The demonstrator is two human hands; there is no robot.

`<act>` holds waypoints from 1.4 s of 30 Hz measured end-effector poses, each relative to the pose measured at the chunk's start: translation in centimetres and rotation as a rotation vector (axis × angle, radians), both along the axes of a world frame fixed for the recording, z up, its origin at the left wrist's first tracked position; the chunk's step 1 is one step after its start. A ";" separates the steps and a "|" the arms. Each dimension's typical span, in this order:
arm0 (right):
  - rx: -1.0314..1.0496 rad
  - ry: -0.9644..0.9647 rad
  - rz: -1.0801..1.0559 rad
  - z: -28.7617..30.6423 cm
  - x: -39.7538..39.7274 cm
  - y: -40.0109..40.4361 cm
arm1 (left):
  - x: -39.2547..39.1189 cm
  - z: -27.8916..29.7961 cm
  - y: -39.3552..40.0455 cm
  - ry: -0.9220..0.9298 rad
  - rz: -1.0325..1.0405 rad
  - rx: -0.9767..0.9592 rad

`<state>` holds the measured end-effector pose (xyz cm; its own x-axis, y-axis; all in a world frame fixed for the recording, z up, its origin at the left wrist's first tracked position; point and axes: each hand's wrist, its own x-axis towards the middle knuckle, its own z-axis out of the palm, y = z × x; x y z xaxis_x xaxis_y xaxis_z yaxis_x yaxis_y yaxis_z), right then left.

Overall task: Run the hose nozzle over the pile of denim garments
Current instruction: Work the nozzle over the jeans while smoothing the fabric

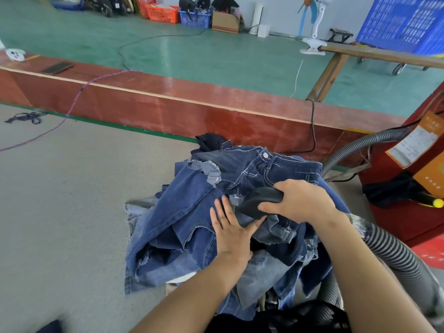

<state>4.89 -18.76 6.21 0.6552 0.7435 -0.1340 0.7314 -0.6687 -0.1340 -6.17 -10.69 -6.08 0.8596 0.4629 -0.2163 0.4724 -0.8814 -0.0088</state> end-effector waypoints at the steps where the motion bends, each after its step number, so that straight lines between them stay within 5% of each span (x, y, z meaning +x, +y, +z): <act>1: -0.010 -0.012 0.005 -0.1 -0.1 0.0 | 0.0 -0.1 0.0 -0.002 0.001 -0.004; 6: 0.026 -0.133 0.058 -0.9 -1.3 1.3 | -0.2 -0.4 0.3 -0.008 -0.014 0.003; 12: -0.050 -0.020 0.027 0.2 0.0 -0.4 | -0.1 -0.3 0.3 0.018 -0.010 -0.028; 19: 0.001 -0.149 0.061 -0.9 -1.4 1.0 | -0.3 -0.4 0.3 -0.020 -0.014 -0.033; 42: -0.019 -0.094 0.008 -0.1 0.1 -0.7 | -0.3 -0.4 0.2 -0.013 -0.023 -0.027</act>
